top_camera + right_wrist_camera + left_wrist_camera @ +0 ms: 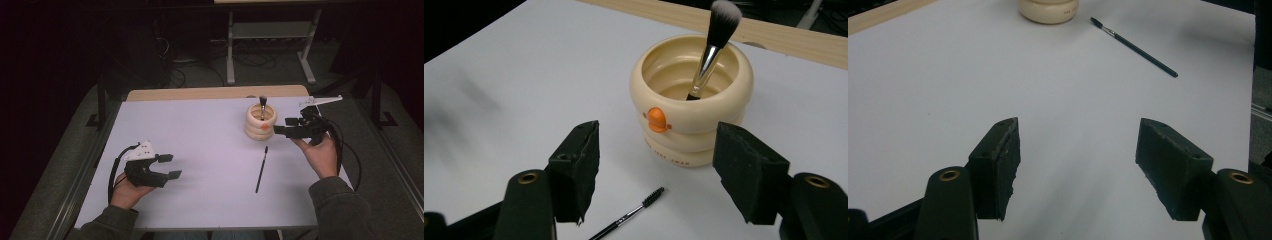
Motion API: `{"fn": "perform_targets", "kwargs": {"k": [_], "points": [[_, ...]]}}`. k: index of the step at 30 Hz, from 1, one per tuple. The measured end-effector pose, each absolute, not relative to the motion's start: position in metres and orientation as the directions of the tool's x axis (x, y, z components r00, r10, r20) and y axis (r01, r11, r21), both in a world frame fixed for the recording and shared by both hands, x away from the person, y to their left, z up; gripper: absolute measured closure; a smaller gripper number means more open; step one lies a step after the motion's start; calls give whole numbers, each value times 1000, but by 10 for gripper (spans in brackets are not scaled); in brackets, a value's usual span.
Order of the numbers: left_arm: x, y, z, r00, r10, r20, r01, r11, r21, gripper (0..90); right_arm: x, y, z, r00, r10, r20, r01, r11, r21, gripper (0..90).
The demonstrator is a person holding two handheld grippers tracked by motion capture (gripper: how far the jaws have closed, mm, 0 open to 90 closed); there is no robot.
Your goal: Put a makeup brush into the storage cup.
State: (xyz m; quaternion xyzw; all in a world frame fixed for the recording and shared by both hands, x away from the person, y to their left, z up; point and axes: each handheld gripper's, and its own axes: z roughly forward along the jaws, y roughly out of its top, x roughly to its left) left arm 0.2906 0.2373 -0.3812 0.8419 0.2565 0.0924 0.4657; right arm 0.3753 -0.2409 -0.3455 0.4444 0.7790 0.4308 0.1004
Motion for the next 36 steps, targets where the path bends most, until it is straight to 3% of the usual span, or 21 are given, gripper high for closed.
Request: {"fn": "perform_targets", "kwargs": {"k": [36], "points": [[290,239,-379,848,523,-84,350,-434,830,323,346,-233,-354,-600,764,238,598,230,767,265]]}}
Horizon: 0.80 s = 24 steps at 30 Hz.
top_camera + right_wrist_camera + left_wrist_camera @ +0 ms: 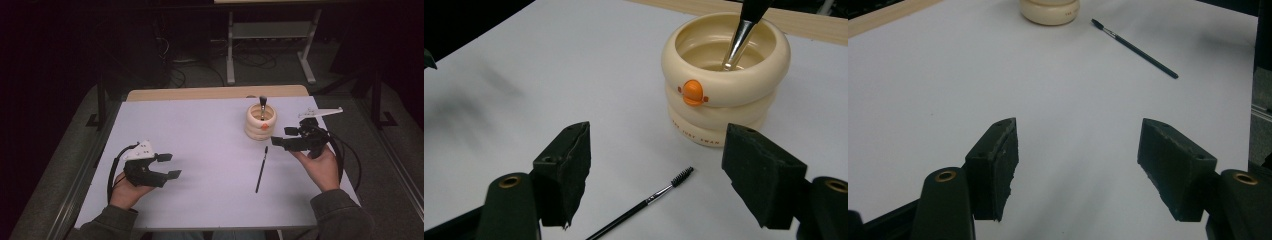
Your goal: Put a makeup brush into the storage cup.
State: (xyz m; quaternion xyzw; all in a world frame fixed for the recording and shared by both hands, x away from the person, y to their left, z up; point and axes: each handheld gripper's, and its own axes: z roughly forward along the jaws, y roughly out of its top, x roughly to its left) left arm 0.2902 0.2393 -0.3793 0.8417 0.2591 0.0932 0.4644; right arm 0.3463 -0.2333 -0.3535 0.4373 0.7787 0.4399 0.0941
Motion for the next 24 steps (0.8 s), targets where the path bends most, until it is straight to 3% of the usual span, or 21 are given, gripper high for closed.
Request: {"fn": "perform_targets", "kwargs": {"k": [10,24], "points": [[289,242,-379,842,534,-78,352,-435,829,323,344,-230,-354,-596,761,255,617,232,752,261],[286,238,-379,847,528,-70,351,-453,820,322,334,-220,-361,-585,769,258,650,253,716,333]]}}
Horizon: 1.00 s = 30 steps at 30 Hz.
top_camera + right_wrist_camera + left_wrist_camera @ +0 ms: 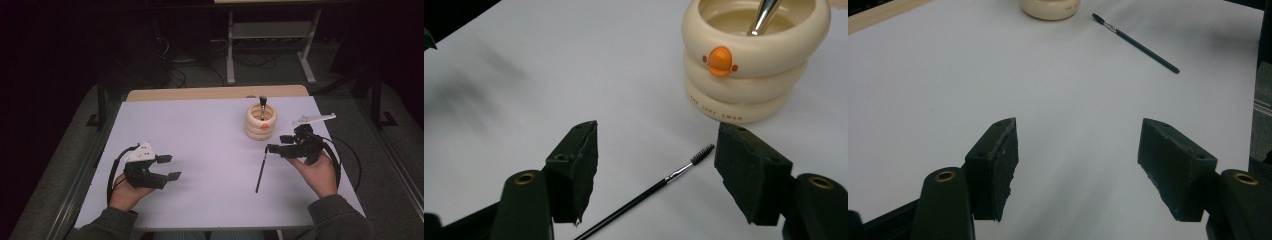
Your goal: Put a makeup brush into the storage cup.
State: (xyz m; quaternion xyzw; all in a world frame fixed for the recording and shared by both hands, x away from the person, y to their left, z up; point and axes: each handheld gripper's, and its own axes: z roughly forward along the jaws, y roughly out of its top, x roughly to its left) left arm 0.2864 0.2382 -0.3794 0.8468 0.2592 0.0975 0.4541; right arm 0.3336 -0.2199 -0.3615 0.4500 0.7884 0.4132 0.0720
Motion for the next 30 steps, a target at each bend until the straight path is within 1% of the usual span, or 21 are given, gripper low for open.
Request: {"fn": "perform_targets", "kwargs": {"k": [10,13,18,19,21,22,30], "points": [[286,239,-378,849,525,-63,345,-459,819,322,333,-209,-369,-574,779,253,677,278,681,383],[286,239,-378,849,526,-62,344,-460,819,322,336,-206,-373,-546,795,264,707,269,654,416],[286,239,-378,848,526,-64,346,-458,819,322,339,-202,-379,-503,821,269,747,257,614,423],[286,239,-378,849,524,-63,345,-459,819,322,341,-201,-382,-483,824,297,767,235,597,439],[286,238,-379,850,523,-63,344,-460,819,322,342,-202,-383,-480,826,295,770,235,594,444],[286,238,-379,849,524,-65,344,-457,820,322,344,-201,-386,-461,833,307,785,221,579,451],[286,238,-378,849,524,-67,345,-455,821,322,346,-198,-394,-441,840,315,805,214,554,476]]}}
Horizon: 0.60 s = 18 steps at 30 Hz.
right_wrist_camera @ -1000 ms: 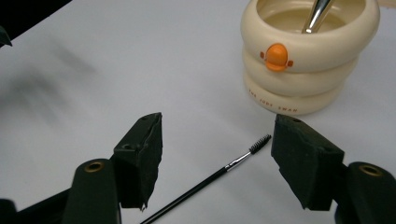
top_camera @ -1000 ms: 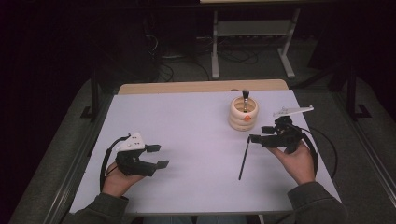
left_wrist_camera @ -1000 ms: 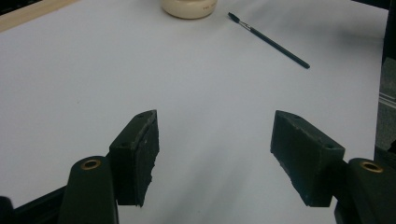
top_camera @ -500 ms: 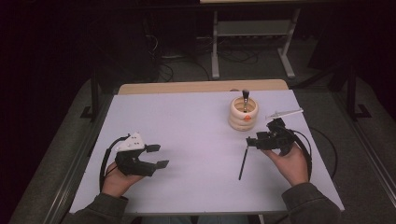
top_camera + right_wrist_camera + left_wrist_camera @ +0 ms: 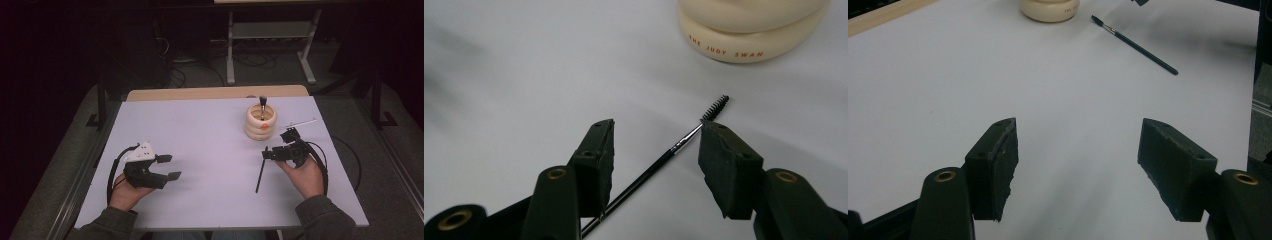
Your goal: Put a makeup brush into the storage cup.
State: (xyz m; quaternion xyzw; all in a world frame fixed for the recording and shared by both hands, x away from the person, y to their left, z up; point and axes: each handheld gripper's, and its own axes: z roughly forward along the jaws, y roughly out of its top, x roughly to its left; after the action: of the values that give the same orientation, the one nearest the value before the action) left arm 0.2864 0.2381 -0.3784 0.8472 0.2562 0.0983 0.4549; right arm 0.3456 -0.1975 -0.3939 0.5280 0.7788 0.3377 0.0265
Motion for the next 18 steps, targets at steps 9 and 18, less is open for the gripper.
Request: {"fn": "perform_targets", "kwargs": {"k": [9,18], "points": [[286,238,-378,849,523,-67,345,-455,821,322,346,-189,-401,-422,854,305,826,224,517,499],[287,237,-378,852,520,-65,343,-459,819,322,342,-188,-406,-411,851,327,835,207,509,510]]}}
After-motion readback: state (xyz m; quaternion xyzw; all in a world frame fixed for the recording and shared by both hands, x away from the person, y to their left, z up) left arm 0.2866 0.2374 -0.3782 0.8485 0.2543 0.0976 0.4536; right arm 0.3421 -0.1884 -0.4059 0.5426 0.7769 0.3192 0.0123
